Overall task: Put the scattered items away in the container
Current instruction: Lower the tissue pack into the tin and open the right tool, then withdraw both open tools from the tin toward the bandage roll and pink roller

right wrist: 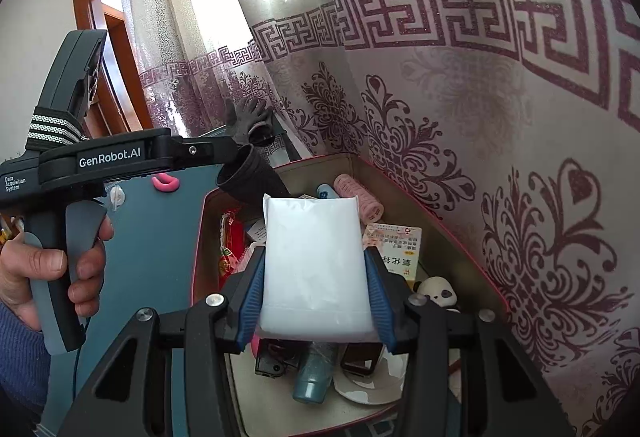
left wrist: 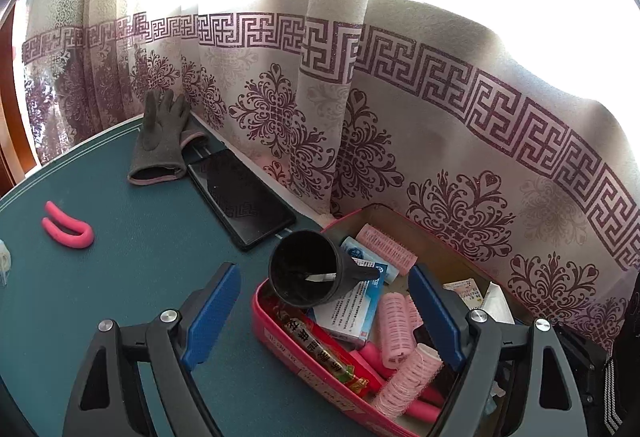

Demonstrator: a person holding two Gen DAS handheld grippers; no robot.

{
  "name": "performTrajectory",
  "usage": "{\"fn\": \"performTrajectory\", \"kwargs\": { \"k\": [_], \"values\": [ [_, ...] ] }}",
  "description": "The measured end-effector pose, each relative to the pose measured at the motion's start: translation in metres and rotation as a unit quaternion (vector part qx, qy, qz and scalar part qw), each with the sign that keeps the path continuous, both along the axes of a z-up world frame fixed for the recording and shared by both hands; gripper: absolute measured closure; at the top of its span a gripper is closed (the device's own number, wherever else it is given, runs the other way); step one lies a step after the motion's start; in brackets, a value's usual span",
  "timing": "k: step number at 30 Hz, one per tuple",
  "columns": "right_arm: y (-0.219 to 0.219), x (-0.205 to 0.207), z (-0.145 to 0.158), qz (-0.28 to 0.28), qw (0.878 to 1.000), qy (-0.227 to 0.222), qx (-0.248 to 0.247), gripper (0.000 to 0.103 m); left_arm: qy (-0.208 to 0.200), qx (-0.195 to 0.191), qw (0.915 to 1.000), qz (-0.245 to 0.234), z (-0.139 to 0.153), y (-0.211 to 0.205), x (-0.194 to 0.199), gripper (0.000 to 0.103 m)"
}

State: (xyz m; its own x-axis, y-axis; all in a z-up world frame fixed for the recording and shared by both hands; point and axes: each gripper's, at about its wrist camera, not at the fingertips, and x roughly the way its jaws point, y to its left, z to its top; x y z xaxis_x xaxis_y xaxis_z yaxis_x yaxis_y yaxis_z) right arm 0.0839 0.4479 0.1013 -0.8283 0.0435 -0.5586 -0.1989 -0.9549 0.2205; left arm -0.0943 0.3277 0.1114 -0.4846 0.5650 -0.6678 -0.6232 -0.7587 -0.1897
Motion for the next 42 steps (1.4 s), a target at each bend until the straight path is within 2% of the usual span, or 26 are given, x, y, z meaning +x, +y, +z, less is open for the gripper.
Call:
{"fn": "performTrajectory", "kwargs": {
  "k": [18, 19, 20, 22, 34, 39, 42],
  "values": [
    [-0.011, -0.007, 0.01, 0.003, 1.0, 0.011, -0.004, 0.051, -0.04, 0.008, 0.9982, 0.044, -0.019, -0.053, 0.004, 0.016],
    [-0.011, -0.009, 0.009, 0.002, 1.0, 0.01, -0.006, 0.048, -0.042, 0.008, 0.998, 0.047, -0.02, -0.056, 0.005, 0.016],
    [-0.01, -0.01, 0.008, -0.002, 1.0, 0.008, -0.011, 0.037, -0.044, 0.008, 0.9977, 0.051, -0.021, -0.06, 0.005, 0.016],
    [-0.009, -0.01, 0.007, -0.011, 1.0, 0.009, -0.02, 0.024, -0.048, 0.009, 0.997, 0.06, -0.024, -0.068, 0.005, 0.016],
    [-0.026, -0.006, 0.013, -0.007, 1.0, 0.012, -0.011, 0.024, -0.086, 0.011, 0.989, 0.12, -0.048, -0.124, 0.002, 0.016],
    [-0.047, -0.01, 0.017, 0.016, 1.0, 0.011, 0.001, 0.024, -0.089, 0.012, 0.985, 0.147, -0.052, -0.148, 0.001, 0.016],
    [-0.061, -0.015, 0.016, 0.03, 0.999, 0.008, 0.007, 0.024, -0.075, -0.008, 0.9825, 0.171, -0.054, -0.16, 0.001, 0.016]
  ]
}}
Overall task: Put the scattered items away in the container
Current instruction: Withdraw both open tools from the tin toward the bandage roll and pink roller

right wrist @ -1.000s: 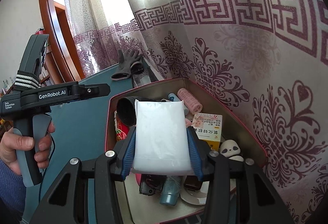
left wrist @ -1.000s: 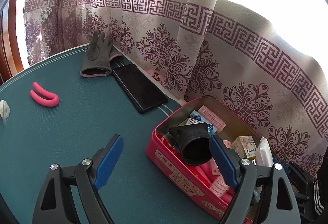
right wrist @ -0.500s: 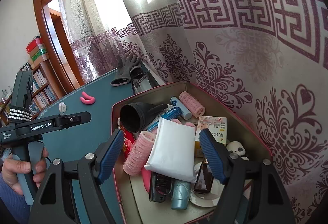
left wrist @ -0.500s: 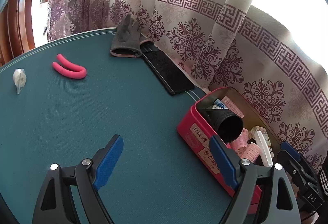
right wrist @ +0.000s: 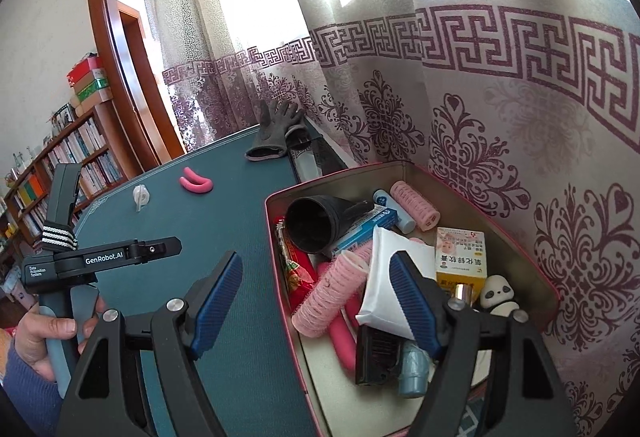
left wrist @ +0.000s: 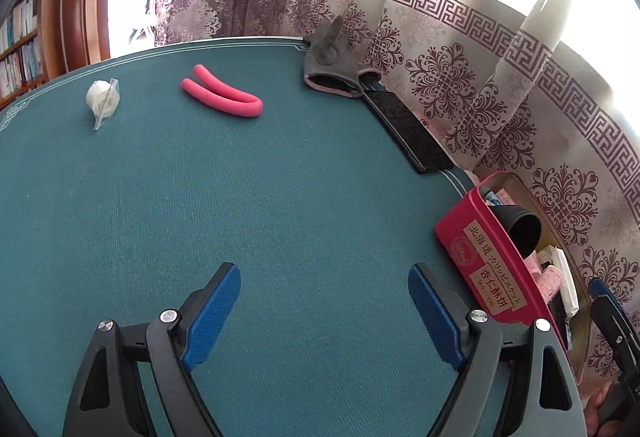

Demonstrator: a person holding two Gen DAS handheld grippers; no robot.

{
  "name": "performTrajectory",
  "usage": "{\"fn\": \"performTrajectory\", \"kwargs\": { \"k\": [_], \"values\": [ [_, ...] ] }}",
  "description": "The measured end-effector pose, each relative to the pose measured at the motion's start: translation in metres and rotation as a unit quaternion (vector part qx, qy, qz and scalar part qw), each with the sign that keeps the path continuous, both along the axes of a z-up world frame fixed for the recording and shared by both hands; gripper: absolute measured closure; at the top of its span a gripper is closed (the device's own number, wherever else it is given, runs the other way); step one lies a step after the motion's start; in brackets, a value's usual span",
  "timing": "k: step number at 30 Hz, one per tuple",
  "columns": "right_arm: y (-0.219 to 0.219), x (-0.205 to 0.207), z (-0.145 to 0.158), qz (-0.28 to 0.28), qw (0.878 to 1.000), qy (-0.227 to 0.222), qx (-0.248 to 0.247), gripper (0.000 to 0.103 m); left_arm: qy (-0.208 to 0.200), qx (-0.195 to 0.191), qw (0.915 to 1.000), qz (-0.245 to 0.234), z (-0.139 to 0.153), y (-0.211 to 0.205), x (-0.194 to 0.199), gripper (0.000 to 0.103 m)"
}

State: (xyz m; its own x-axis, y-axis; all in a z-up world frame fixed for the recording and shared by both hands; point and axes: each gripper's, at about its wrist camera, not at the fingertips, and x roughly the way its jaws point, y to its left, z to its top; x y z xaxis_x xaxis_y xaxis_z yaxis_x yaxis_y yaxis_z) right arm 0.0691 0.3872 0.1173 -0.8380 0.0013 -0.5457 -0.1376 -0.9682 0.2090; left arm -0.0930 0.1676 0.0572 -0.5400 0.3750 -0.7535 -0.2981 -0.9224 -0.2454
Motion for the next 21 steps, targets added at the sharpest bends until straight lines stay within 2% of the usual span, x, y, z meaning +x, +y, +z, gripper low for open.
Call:
{"fn": "performTrajectory", "kwargs": {
  "k": [5, 14, 21],
  "values": [
    [-0.02, -0.008, -0.005, 0.02, 1.0, -0.011, 0.003, 0.024, 0.014, -0.04, 0.9988, 0.025, -0.005, -0.018, 0.001, 0.015],
    [-0.062, -0.027, -0.012, 0.065, 0.997, -0.028, 0.018, 0.023, 0.014, -0.052, 0.9973, 0.051, -0.012, -0.055, -0.001, 0.015],
    [-0.091, -0.049, -0.03, 0.097, 0.993, -0.056, 0.025, 0.023, 0.006, -0.056, 0.9954, 0.078, -0.018, -0.084, -0.008, 0.015]
  ]
}}
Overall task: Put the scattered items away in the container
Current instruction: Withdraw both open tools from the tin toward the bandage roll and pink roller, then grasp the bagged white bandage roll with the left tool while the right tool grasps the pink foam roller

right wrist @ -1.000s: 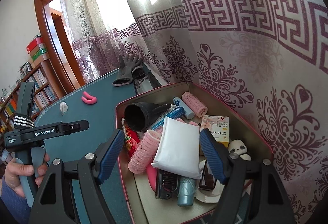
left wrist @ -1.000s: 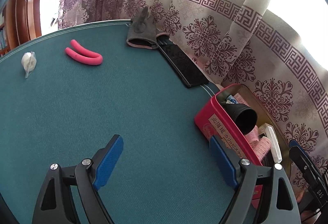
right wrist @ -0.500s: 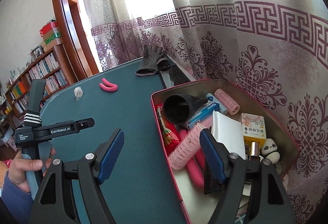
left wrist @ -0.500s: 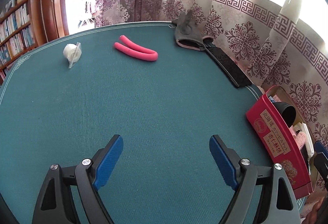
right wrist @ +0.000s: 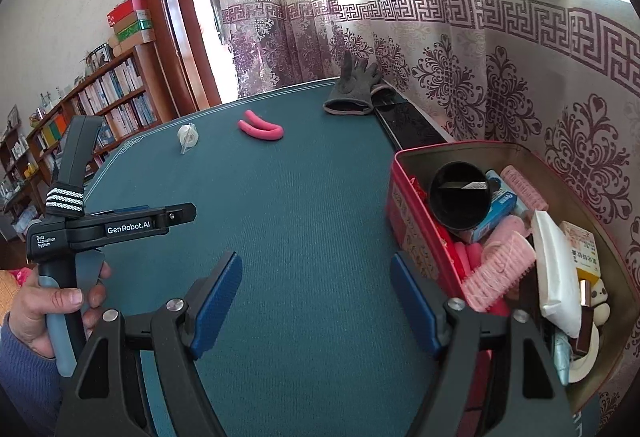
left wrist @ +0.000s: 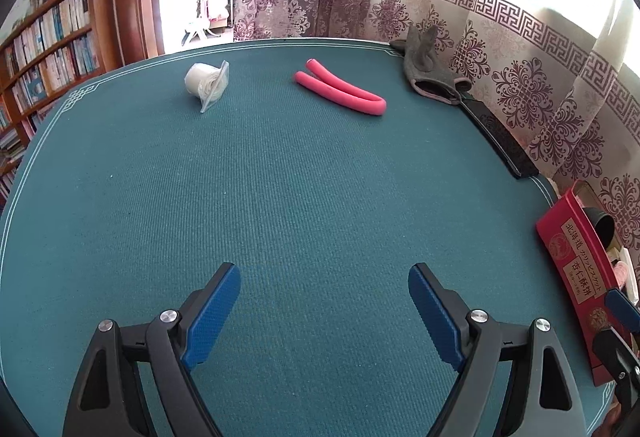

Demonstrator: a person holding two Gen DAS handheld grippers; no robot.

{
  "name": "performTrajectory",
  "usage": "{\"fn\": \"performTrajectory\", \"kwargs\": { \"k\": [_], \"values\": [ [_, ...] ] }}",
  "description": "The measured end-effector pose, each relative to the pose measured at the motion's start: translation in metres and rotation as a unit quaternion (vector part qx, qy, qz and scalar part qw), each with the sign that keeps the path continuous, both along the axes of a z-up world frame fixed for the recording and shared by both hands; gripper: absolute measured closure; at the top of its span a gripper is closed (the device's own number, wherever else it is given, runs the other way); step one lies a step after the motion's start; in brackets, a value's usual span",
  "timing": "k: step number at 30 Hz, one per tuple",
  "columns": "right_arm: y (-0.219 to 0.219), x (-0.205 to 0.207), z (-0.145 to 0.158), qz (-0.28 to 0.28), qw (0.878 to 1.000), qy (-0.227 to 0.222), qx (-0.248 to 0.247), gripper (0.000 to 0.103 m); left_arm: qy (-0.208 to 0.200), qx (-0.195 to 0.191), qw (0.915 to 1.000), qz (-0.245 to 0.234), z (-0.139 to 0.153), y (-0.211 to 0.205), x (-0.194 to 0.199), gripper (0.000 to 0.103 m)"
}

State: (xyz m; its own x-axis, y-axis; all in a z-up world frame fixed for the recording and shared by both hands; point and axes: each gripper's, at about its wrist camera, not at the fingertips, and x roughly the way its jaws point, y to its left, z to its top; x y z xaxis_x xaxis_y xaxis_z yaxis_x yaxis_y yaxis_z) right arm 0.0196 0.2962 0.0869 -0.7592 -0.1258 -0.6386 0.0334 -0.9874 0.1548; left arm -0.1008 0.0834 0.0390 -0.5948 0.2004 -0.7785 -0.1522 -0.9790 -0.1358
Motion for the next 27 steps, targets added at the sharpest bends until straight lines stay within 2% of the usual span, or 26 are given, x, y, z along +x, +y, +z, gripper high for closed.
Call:
{"fn": "performTrajectory", "kwargs": {
  "k": [12, 14, 15, 17, 19, 23, 25, 27],
  "values": [
    [-0.026, -0.062, -0.04, 0.033, 0.998, -0.06, 0.011, 0.024, -0.031, 0.005, 0.9979, 0.056, -0.025, -0.053, -0.029, 0.015],
    [-0.029, -0.075, -0.049, 0.034, 0.997, -0.074, 0.013, 0.024, -0.023, -0.005, 0.9979, 0.061, -0.025, -0.058, -0.035, 0.01],
    [-0.03, -0.081, -0.054, 0.035, 0.996, -0.083, 0.01, 0.024, -0.024, -0.01, 0.9975, 0.066, -0.026, -0.06, -0.039, 0.001],
    [-0.035, -0.091, -0.055, 0.033, 0.996, -0.078, 0.021, 0.022, -0.02, -0.01, 0.997, 0.073, -0.029, -0.067, -0.047, 0.001],
    [-0.04, -0.103, -0.055, 0.037, 0.996, -0.078, 0.023, 0.021, -0.012, -0.03, 0.9965, 0.077, -0.03, -0.069, -0.056, 0.001],
    [-0.058, -0.131, -0.058, 0.044, 0.993, -0.077, 0.079, 0.013, -0.006, -0.066, 0.9946, 0.08, -0.033, -0.069, -0.08, 0.001],
    [-0.067, -0.145, -0.06, 0.053, 0.991, -0.08, 0.097, 0.006, -0.004, -0.065, 0.9945, 0.083, -0.032, -0.071, -0.093, 0.001],
    [-0.07, -0.159, -0.061, 0.062, 0.99, -0.085, 0.091, 0.005, -0.002, -0.064, 0.9938, 0.09, -0.031, -0.073, -0.105, 0.001]
  ]
}}
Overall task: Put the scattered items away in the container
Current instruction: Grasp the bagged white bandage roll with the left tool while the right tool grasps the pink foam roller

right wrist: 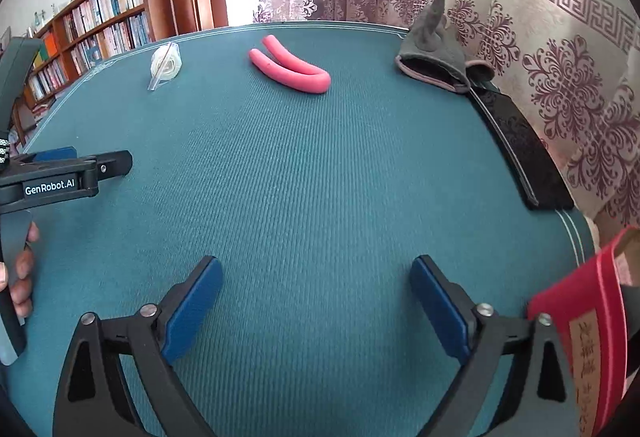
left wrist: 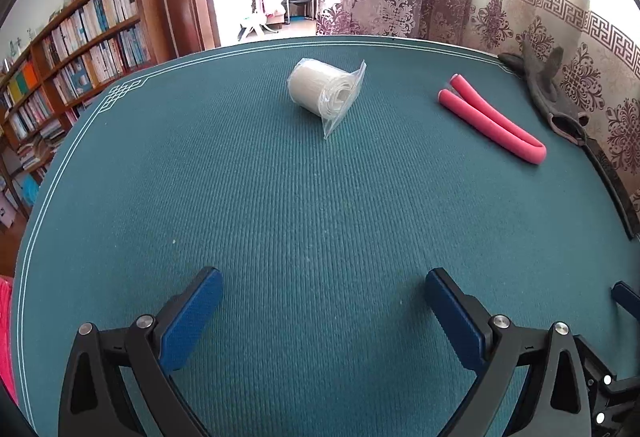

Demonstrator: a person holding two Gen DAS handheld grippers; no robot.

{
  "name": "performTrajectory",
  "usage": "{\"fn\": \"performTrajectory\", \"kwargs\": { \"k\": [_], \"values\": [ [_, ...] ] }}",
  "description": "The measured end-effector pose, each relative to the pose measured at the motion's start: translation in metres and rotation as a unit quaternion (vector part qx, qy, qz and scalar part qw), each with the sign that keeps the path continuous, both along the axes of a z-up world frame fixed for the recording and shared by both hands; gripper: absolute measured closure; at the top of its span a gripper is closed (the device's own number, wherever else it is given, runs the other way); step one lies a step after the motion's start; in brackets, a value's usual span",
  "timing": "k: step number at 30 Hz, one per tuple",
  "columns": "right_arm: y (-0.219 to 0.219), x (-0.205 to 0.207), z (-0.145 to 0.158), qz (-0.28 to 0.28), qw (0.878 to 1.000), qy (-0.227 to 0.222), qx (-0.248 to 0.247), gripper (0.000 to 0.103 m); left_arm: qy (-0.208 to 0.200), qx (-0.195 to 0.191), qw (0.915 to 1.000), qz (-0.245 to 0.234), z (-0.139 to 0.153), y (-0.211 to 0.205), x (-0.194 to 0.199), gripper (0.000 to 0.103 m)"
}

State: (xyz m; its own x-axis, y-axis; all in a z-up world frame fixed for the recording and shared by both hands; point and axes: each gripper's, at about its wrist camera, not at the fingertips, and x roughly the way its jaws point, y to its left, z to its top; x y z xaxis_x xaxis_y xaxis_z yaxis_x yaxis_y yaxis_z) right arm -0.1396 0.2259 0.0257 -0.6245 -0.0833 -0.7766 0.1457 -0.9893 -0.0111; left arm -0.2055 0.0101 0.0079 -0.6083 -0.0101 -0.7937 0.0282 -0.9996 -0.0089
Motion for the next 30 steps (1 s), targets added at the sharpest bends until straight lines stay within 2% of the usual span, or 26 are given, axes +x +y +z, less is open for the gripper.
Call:
{"fn": "performTrajectory", "kwargs": {
  "k": [8, 18, 26, 30],
  "values": [
    [-0.006, -0.053, 0.003, -0.01, 1.0, 0.0, 0.012, 0.002, 0.008, 0.005, 0.9991, 0.042, 0.002, -0.015, -0.05, 0.001],
    [-0.022, -0.114, 0.01, -0.01, 0.998, 0.021, 0.053, 0.002, 0.014, 0.005, 0.9981, 0.06, 0.003, -0.02, -0.098, 0.001],
    [-0.047, -0.15, 0.016, 0.055, 0.99, 0.062, 0.114, 0.002, 0.016, 0.002, 0.9975, 0.07, 0.004, -0.018, -0.124, 0.001],
    [-0.045, -0.165, 0.014, 0.072, 0.994, 0.043, 0.072, 0.002, 0.018, 0.004, 0.9975, 0.069, 0.005, -0.017, -0.134, 0.001]
  ]
}}
